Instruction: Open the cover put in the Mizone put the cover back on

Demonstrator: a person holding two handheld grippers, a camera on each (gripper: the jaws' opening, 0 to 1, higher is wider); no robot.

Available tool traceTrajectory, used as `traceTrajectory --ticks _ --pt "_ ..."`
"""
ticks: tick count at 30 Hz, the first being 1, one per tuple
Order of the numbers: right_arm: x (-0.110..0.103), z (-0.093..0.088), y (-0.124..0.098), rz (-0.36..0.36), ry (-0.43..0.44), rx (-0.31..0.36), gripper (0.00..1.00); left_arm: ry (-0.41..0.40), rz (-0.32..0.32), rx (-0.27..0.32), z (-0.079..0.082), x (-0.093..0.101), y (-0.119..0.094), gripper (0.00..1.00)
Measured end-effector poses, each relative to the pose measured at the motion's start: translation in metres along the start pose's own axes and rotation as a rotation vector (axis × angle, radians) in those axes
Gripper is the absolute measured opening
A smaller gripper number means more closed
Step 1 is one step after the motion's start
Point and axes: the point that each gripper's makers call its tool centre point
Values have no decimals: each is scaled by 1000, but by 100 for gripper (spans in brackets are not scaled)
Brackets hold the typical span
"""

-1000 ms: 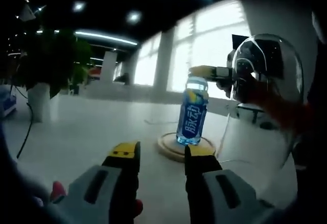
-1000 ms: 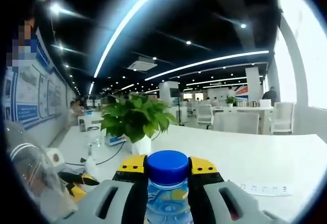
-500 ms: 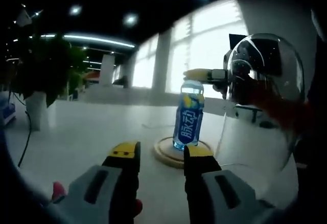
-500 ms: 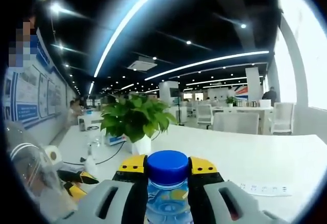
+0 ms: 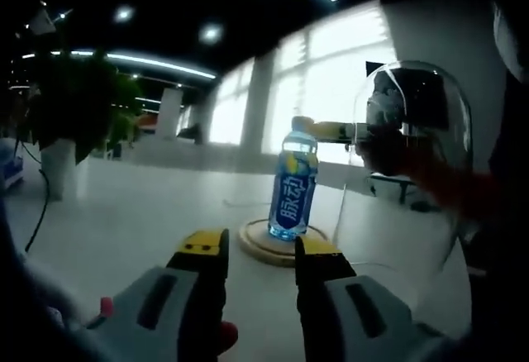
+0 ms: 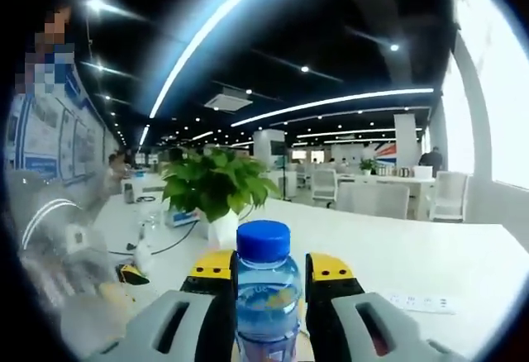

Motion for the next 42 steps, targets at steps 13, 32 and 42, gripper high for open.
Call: traceTrajectory --ticks 13,32,42 --pt "12 -17 -69 -64 13 39 25 16 -1 -33 -15 4 -11 23" --pt "5 -45 -119 -105 100 86 21 43 -12 -19 -22 16 -20 26" --pt "-6 -91 -140 -145 83 32 22 28 -1 -2 -19 12 -23 25"
Point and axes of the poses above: the point that each gripper's makers call its tool centre point, and the gripper's own axes: y roughly forward along the fingers, x roughly to its right, z roughly out of its top, and after that the axes turned 6 degrees about -x, right-handed
